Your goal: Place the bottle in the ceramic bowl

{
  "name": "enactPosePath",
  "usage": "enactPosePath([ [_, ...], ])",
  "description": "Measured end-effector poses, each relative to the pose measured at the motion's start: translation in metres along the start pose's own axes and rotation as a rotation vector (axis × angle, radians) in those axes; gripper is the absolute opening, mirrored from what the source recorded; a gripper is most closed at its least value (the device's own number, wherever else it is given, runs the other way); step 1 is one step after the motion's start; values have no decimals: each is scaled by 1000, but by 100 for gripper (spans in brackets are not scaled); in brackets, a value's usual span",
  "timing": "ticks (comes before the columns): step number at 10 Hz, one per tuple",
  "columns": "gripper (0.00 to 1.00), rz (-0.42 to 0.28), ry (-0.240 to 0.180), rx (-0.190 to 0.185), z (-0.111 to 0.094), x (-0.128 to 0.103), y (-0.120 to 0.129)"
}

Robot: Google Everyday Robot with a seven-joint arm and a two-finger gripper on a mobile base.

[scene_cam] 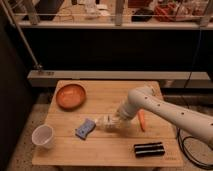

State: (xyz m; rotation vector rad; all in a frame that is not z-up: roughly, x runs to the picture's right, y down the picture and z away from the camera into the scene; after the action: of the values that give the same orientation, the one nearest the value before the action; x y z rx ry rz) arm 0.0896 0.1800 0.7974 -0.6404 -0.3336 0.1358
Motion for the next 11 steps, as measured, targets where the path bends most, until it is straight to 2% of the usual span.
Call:
enactPosePath([
  [3,1,-6,1,21,-9,-10,-16],
  [7,1,-16,2,26,-20,-25,-30],
  [11,1,-32,-9,31,-25,-60,-57],
])
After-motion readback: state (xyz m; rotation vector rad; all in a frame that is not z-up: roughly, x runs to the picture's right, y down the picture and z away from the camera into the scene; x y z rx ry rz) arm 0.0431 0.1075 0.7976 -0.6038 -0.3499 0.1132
